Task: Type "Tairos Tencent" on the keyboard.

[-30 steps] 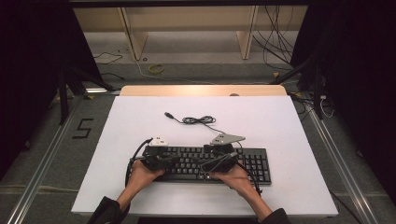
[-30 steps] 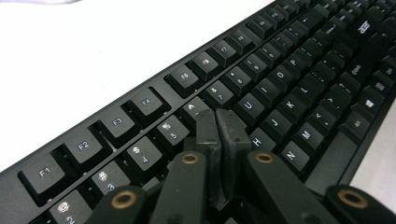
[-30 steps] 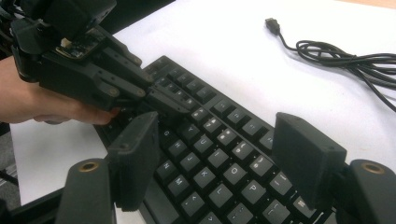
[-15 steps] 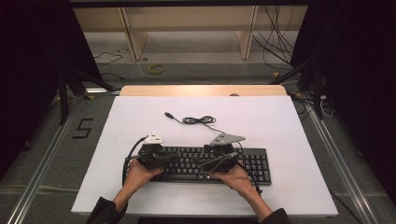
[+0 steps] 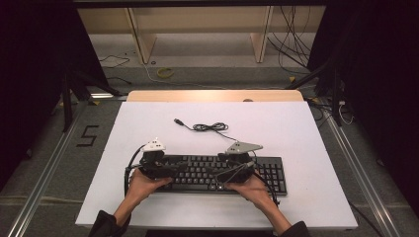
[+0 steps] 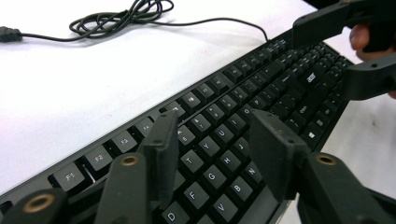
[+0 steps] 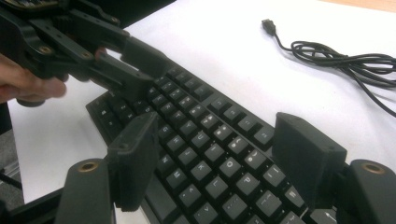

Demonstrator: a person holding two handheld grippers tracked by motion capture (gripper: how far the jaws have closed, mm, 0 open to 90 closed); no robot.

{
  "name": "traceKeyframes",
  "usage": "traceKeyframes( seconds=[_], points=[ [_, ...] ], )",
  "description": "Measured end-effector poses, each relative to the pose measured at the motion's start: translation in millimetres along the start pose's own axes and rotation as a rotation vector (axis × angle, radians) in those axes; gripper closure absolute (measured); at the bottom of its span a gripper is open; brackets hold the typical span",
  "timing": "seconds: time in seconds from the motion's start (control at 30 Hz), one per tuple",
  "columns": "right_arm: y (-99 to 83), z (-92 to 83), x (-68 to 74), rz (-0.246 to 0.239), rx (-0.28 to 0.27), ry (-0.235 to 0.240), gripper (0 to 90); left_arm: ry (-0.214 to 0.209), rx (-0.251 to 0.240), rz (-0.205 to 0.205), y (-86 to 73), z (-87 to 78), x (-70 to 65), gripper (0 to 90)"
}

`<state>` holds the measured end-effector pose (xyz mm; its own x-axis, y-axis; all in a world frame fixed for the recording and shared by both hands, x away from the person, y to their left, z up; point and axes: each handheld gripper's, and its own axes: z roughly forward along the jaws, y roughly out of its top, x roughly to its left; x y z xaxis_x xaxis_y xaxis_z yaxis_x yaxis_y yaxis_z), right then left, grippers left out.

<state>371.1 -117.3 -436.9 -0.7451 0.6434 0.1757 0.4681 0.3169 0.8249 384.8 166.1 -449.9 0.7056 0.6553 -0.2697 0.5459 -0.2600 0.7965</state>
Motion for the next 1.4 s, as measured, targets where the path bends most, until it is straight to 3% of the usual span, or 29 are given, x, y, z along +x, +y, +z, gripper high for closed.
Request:
traceKeyframes(
  seconds=[0.33, 0.63, 1.4],
  points=[
    [-6.4, -7.1, -3.1, 0.003, -0.002, -0.003, 32.7, -0.024, -0.045, -0.019, -3.5, -12.9, -1.1, 42.2],
    [-13.7, -18.9, -5.0, 0.001, -0.025, -0.007, 32.8, -0.034, -0.076, -0.003, -8.1, -19.4, -5.5, 36.3],
    [-33.7, -47.5, -5.7, 0.013, -0.085, -0.024, 33.0, -0.056, -0.111, -0.015, -28.1, -32.7, -14.0, 32.3]
  ],
)
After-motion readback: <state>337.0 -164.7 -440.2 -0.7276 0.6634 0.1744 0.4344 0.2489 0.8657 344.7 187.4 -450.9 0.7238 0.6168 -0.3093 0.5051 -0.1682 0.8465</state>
